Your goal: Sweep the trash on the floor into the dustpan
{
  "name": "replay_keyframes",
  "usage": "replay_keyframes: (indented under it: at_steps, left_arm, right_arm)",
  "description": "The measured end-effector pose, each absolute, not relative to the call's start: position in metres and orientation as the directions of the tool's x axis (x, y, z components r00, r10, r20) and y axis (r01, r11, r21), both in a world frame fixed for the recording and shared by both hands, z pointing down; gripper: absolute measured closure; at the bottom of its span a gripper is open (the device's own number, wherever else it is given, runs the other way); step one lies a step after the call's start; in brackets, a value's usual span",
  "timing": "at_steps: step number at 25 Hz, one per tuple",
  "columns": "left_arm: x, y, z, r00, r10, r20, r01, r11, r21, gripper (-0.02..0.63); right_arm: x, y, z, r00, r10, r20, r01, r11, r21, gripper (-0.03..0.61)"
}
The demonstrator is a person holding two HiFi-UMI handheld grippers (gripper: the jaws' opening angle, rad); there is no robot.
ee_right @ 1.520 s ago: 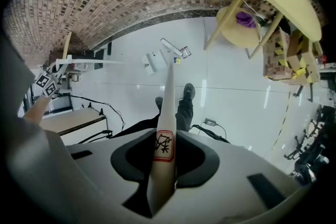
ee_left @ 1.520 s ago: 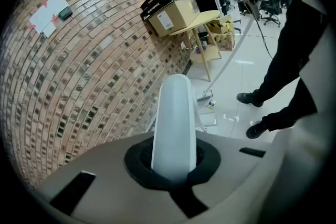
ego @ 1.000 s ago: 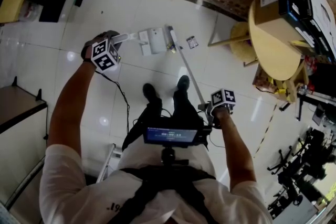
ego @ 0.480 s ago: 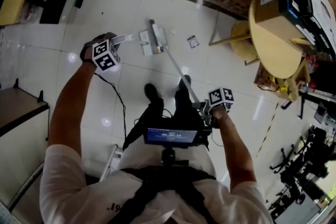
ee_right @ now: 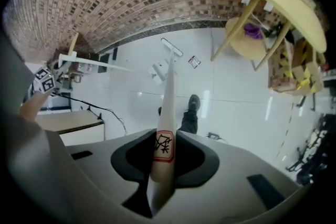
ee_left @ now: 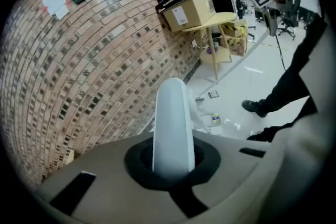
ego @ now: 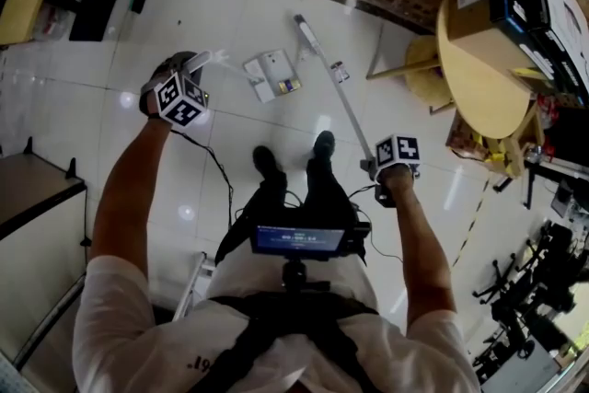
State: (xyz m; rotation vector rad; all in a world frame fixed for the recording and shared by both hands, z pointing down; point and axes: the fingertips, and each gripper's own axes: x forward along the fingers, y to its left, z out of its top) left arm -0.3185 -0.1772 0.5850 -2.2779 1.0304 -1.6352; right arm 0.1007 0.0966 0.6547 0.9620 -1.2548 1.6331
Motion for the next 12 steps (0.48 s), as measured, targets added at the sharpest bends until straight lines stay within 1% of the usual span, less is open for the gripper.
replay_keyframes:
  at_steps: [3,6,8,12]
  left_arm:
    - [-0.313,-0.187,0.579,0.157,-0.655,0.739,-0.426,-0.72,-0.548,0.614]
    - [-0.311,-0.198,0.573,0.135,-0.692,0.71,-0.419,-0.689,-0.592,0.614]
    - [-0.312,-0.206,0.568,0.118,-0.712,0.692,-0.419,-0.668,-0.615,0.614]
    - [-0.313,-0.223,0.558,0.103,-0.734,0.672,-0.405,-0.648,-0.645,0.614]
  right_arm:
    - [0.13,0.068,0.666,-0.233,0.181,0.956,-0.972,-0.07,-0.223,0.505]
    - [0.142,0.04,0.673,-0.172,0.194,0.966,-0.985,-0.044,-0.167,0.505]
    - [0.138,0.027,0.674,-0.154,0.21,0.966,-0.988,-0.036,-0.15,0.505]
    - [0.122,0.02,0.687,-0.176,0.261,0.949,-0.984,-0.012,-0.18,0.505]
